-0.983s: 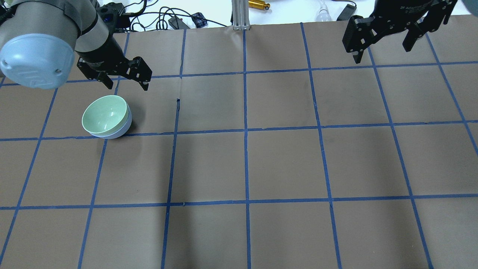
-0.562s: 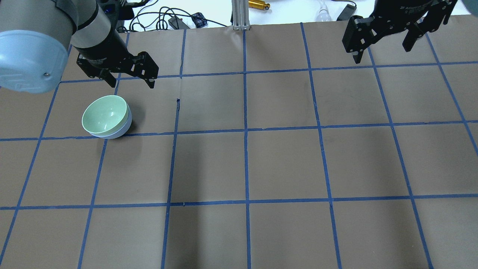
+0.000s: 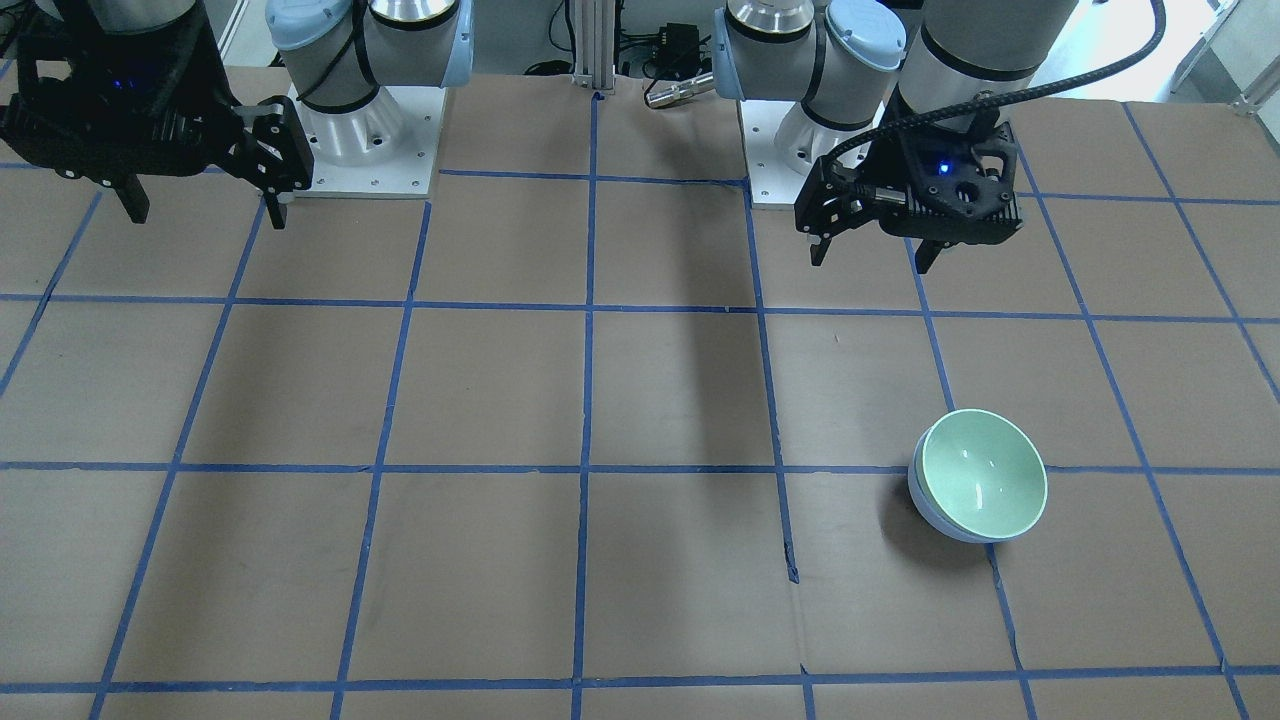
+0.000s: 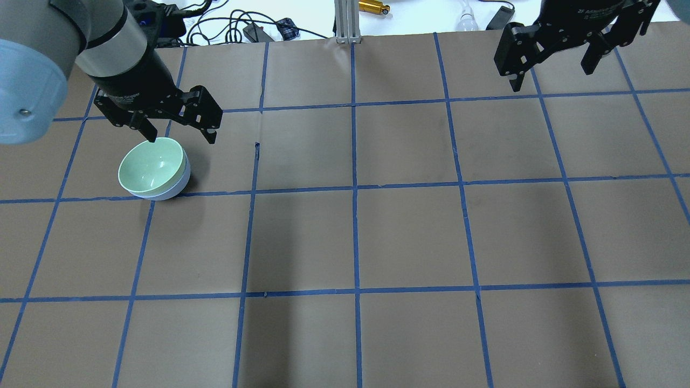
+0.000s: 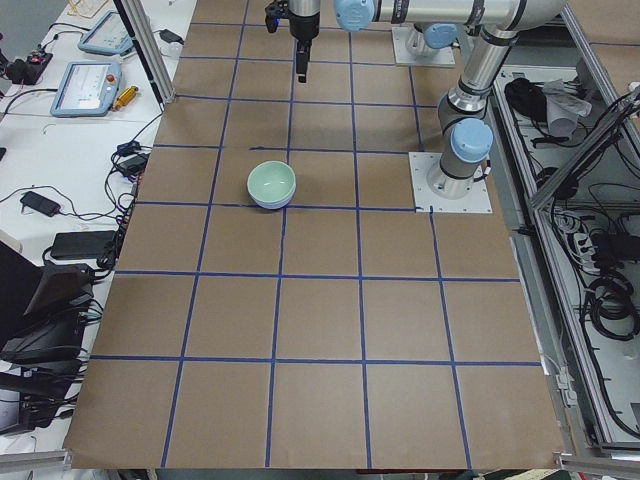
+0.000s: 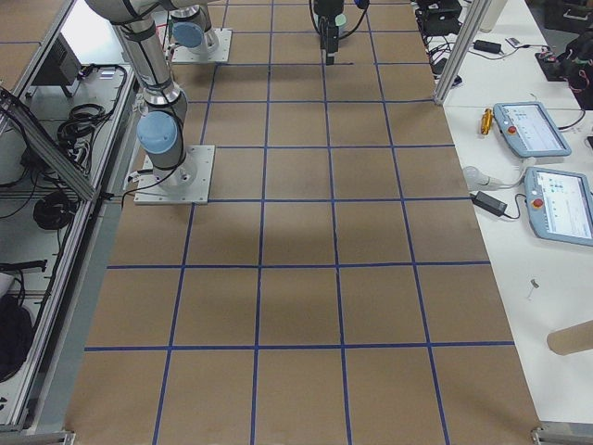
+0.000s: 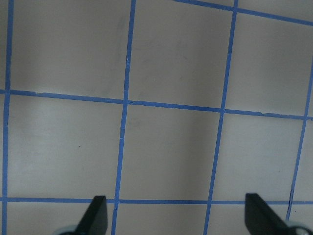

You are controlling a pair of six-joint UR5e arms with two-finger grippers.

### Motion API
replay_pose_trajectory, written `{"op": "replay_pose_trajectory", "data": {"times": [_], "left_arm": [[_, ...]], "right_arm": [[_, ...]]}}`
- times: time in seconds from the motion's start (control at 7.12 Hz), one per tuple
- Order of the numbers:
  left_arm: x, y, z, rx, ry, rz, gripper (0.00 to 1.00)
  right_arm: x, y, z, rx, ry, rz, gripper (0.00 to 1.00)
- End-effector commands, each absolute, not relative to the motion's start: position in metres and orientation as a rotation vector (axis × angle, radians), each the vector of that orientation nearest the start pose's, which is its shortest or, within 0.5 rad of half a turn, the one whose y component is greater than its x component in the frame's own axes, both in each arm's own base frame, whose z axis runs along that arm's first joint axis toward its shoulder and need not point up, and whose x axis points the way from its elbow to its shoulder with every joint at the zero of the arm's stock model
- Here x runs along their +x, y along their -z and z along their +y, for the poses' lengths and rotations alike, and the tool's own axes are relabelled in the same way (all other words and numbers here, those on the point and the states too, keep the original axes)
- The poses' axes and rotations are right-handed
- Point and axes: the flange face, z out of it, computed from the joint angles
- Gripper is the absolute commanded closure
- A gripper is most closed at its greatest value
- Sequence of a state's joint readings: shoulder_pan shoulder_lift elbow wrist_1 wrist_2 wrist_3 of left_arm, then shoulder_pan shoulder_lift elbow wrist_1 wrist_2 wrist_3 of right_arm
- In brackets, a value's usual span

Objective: Stack green bowl on blue bowl

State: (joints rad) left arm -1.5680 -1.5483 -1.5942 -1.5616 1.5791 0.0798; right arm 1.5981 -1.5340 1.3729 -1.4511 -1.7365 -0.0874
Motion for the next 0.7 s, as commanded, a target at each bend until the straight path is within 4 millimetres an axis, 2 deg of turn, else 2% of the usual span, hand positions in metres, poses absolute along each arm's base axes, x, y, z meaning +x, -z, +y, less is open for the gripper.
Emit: {"op": "replay_pose_trajectory", "data": {"times": [0.0,0.56], "left_arm": [[-0.1333,-0.4865,-0.482,0.125,-0.012,3.139,0.0],[-0.1312,-0.486,-0.4811,0.13,-0.01,3.125,0.0]], "right_arm": [[0.1308,-0.5561,-0.503,-0.184,0.06,3.303,0.0],[0.13,-0.5561,-0.5032,-0.182,0.06,3.303,0.0]]}}
